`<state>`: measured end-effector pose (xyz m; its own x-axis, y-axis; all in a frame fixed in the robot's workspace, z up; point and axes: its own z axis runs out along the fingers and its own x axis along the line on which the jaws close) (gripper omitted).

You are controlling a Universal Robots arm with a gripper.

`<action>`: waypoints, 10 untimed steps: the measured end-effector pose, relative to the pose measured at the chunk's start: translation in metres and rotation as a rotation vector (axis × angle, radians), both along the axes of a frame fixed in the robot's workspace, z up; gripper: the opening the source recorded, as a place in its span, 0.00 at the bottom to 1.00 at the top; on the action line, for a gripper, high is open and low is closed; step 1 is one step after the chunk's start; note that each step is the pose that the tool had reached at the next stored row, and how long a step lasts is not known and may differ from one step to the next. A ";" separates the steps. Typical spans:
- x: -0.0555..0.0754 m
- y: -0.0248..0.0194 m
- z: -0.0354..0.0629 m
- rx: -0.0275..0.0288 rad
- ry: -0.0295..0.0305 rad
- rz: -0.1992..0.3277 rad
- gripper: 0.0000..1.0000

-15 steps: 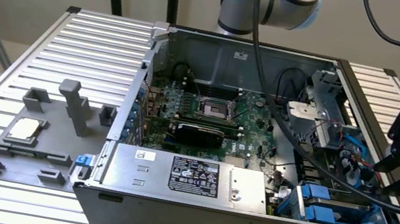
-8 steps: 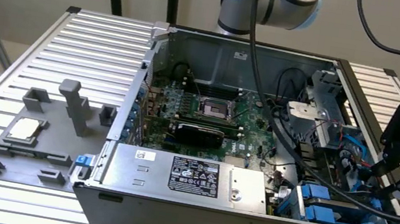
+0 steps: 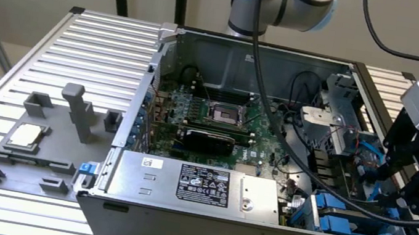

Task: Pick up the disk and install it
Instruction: 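Insert the disk into the insertion slot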

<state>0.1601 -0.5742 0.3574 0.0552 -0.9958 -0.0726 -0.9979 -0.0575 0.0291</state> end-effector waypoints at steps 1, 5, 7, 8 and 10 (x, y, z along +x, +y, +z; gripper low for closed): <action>0.000 0.0028 -0.0006 0.0001 0.0000 0.001 0.47; -0.001 0.0084 -0.0025 0.0002 0.0001 0.005 0.60; -0.002 0.0079 -0.0026 -0.0001 0.0001 0.007 0.60; -0.002 0.0063 -0.0025 -0.0003 0.0002 0.007 0.60; -0.002 -0.0011 -0.0027 0.0002 0.0013 0.007 0.60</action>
